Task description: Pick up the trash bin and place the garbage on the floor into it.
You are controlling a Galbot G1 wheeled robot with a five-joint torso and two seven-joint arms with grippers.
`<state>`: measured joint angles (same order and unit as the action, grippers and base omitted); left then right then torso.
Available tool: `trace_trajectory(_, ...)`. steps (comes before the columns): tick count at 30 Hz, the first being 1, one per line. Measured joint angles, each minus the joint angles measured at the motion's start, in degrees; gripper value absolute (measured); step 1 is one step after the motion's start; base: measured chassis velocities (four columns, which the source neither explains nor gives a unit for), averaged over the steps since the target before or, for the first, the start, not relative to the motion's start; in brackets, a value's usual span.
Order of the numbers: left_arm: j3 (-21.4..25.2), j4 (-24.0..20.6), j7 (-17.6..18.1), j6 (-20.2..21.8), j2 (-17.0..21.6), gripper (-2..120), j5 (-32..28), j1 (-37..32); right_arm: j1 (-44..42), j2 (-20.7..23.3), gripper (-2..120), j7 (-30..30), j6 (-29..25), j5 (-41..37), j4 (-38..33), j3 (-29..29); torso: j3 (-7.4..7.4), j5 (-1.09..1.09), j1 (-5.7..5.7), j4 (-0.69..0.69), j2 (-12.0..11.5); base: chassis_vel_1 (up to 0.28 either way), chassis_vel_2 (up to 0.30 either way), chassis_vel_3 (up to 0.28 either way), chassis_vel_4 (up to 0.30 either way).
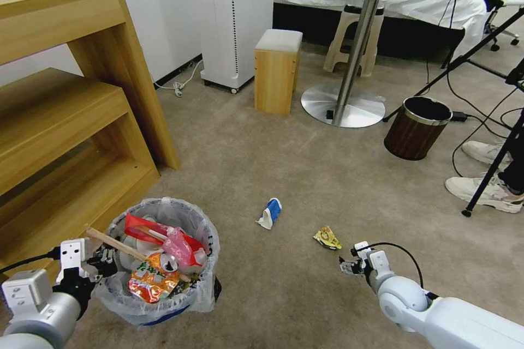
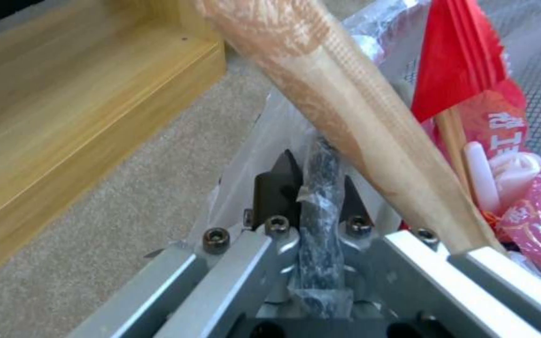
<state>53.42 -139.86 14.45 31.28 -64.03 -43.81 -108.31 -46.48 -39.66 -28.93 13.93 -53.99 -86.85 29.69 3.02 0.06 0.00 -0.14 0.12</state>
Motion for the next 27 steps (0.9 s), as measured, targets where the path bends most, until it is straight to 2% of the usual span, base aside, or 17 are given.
trace_trajectory(11,-0.1,-0.7,-0.2,-0.4,-0.3,0,0.7,-0.9,6.9,-4.7,100,1.1,2.3,0.4,7.0,3.7,0.0,-0.02,0.0,0.01,0.0,0.0,0.0,0.0,0.0)
trace_trajectory(20,0.0,-0.8,-0.2,-0.9,-0.1,0,0.4,-1.0,8.5,-9.7,100,2.9,0.8,3.2,16.5,5.4,0.0,-0.01,0.0,-0.01,0.0,0.0,0.0,0.0,0.0)
trace_trajectory(27,-0.7,-0.3,-0.2,-1.1,0.2,0,0.4,-0.5,9.2,-10.6,100,4.3,-1.4,4.8,20.3,5.3,0.0,-0.02,0.0,-0.01,0.0,0.0,0.0,0.0,0.0)
